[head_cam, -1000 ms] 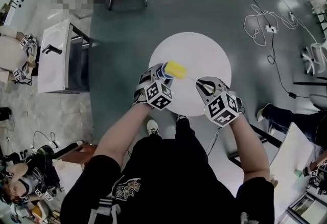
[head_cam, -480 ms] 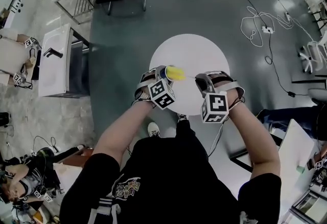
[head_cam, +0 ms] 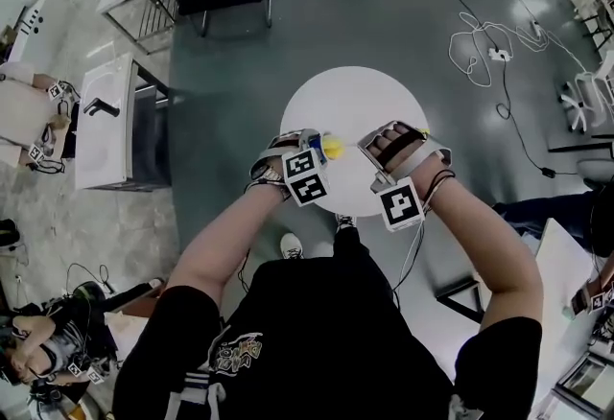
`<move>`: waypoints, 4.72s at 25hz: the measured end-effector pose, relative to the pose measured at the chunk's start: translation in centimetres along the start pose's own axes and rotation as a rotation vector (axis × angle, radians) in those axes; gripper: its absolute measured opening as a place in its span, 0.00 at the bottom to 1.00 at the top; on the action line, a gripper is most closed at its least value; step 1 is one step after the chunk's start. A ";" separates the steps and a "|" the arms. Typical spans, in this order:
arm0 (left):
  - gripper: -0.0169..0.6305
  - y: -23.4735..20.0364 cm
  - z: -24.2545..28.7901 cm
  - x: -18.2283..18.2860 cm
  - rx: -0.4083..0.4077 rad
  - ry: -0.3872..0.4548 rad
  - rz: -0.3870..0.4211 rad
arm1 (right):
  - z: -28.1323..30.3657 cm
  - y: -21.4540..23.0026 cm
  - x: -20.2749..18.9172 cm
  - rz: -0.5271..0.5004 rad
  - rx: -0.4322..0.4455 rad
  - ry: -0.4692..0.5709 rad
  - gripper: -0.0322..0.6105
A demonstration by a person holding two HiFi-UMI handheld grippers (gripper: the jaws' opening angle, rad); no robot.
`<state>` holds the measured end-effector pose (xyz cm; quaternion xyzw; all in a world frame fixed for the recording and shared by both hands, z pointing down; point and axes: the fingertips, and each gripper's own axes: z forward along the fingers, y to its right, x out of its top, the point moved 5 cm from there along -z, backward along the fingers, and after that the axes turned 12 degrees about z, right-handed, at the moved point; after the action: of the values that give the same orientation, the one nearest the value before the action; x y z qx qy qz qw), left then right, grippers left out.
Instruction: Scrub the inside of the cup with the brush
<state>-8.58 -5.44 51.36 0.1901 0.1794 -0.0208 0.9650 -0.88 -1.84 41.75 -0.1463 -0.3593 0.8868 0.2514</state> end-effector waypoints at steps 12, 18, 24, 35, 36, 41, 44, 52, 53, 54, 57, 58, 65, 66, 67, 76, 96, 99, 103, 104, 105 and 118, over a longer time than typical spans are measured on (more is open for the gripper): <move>0.44 0.0 -1.4 0.8 -0.322 0.056 -0.022 | -0.3 -1.2 -1.4 -0.251 -0.006 -0.026 0.13; 0.44 -0.7 -2.4 1.6 -0.141 0.058 0.025 | 0.0 0.0 -3.2 0.116 0.032 -0.065 0.13; 0.44 -1.2 -3.4 2.3 0.098 0.046 0.186 | -0.1 -0.6 -4.8 0.487 0.171 -0.064 0.12; 0.44 -1.1 -4.9 3.3 0.401 0.039 0.499 | -0.6 -1.3 -5.9 1.223 0.596 0.062 0.12; 0.44 -0.9 -5.1 3.6 0.412 0.047 0.526 | -0.7 -1.5 -5.9 1.274 0.644 0.072 0.12; 0.44 -0.6 -5.7 4.0 0.486 0.072 0.641 | -0.9 -1.9 -6.4 1.480 0.856 0.157 0.13; 0.44 -0.5 -5.9 4.0 0.543 0.069 0.709 | -1.0 -1.9 -6.6 1.542 0.926 0.202 0.13; 0.44 0.4 -5.3 3.7 0.367 0.103 0.540 | -0.8 -1.6 -6.3 1.140 0.736 0.028 0.12; 0.44 0.6 -5.0 3.6 0.322 0.112 0.490 | -0.7 -1.5 -6.2 1.014 0.677 -0.018 0.12; 0.44 0.6 -4.8 3.4 0.280 0.122 0.434 | -0.7 -1.3 -6.1 0.896 0.622 -0.056 0.12; 0.44 0.4 -4.6 3.1 0.161 0.164 0.243 | -0.6 -0.7 -5.9 0.644 0.479 -0.105 0.12; 0.44 0.3 -4.6 2.9 0.117 0.181 0.178 | -0.6 -0.5 -6.0 0.579 0.433 -0.112 0.12; 0.44 -0.3 -4.5 1.9 -0.076 0.268 -0.078 | -0.9 0.3 -6.1 0.278 0.201 -0.121 0.12; 0.44 -0.3 -4.5 1.7 -0.082 0.265 -0.077 | -1.0 0.6 -6.1 0.254 0.170 -0.124 0.12; 0.44 -0.3 -4.4 1.5 -0.085 0.261 -0.075 | -1.1 0.9 -6.1 0.235 0.145 -0.126 0.12; 0.44 -0.1 -4.3 0.7 -0.158 0.281 -0.129 | -1.1 0.8 -5.9 0.123 0.045 -0.124 0.12; 0.43 -0.6 -5.1 2.9 0.226 0.055 0.333 | 0.0 -0.1 -4.1 0.651 0.325 -0.099 0.12; 0.43 -0.7 -5.5 3.1 0.299 0.038 0.395 | -0.2 -0.2 -4.5 0.814 0.408 -0.070 0.12; 0.43 -1.1 -6.3 3.8 0.395 0.059 0.506 | -0.3 -0.6 -5.2 1.102 0.557 0.018 0.13; 0.43 -0.9 -6.4 3.9 0.404 0.066 0.531 | -0.3 -0.7 -5.3 1.149 0.584 0.035 0.12; 0.43 -0.8 -6.4 4.0 0.409 0.073 0.550 | -0.4 -0.8 -5.4 1.184 0.607 0.048 0.13; 0.43 -0.3 -6.9 4.6 0.423 0.091 0.596 | -3.2 -0.9 -6.7 1.161 0.640 0.020 0.12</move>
<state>-6.64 -3.02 43.61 0.4302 0.1506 0.2329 0.8591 6.41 -3.14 40.66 -0.2424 0.0615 0.9398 -0.2329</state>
